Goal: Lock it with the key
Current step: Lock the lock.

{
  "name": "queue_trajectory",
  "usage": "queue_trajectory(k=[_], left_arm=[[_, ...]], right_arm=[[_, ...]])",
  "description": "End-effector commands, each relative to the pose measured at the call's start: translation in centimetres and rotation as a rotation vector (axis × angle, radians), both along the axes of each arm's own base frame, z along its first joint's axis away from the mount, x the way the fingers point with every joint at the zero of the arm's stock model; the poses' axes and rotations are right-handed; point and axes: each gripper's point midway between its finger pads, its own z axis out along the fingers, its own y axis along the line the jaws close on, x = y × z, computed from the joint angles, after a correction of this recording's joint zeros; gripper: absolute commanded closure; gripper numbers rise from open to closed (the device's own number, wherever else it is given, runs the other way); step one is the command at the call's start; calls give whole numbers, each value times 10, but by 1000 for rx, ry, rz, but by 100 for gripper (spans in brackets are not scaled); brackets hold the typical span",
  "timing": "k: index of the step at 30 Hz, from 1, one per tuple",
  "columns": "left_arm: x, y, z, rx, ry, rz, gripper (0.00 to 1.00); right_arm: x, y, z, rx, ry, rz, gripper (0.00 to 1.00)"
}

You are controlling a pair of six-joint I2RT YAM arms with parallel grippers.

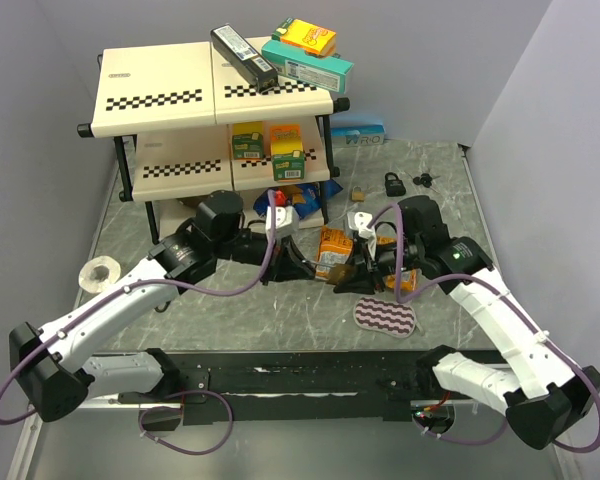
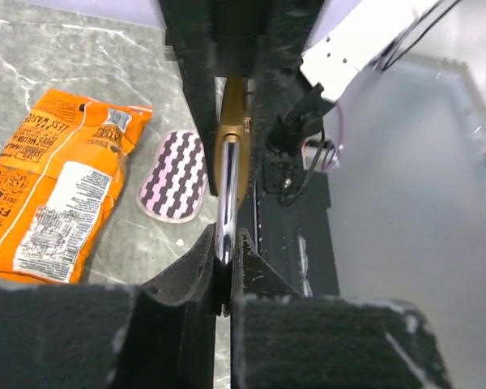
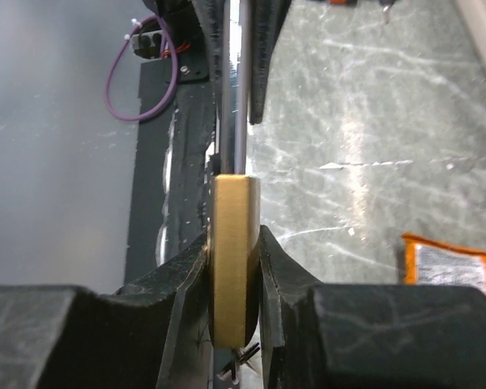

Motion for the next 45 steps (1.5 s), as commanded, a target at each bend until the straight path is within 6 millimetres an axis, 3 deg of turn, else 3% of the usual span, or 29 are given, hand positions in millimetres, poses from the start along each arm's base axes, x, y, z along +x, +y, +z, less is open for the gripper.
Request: queue_trajectory(k=[1,3,6,7,10,14,18,30,36,41,42,45], left_arm=[[38,17,18,-84,30,111,99],[45,27,22,-74,-25,134,99],[37,27,31,-108,-24,96,99],[36,26,32,-116,-15,92,99],[35,26,36,-128,-17,92,99],[34,34,33,-102,-67,92,99],[27,39,30,-98,-90,67,99],[10,33,28,-101,-70,-17,99],[4,29,29,-115,-68,-31,99],[3,30,27,-113,-71,-26,99],[3,31,27,-112,-70,-24,99],[3,33,25,-107,-69,-16,99]], right_arm=[[-1,0,38,103,-181,62,100],[-3,-7,28,88,-159,50,100],[-3,-7,29,98,-145,54,99],[-2,-6,29,102,-129,60,73],[4,-4,34,94,-76,36,38],[10,-22,31,67,-50,-37,31],[8,-33,27,47,-40,-63,33],[28,-17,45,126,-36,-69,33],[27,-8,42,114,-40,-49,48],[28,-8,33,87,-43,-52,67],[30,-9,29,73,-44,-61,76],[34,-11,20,41,-43,-68,85]])
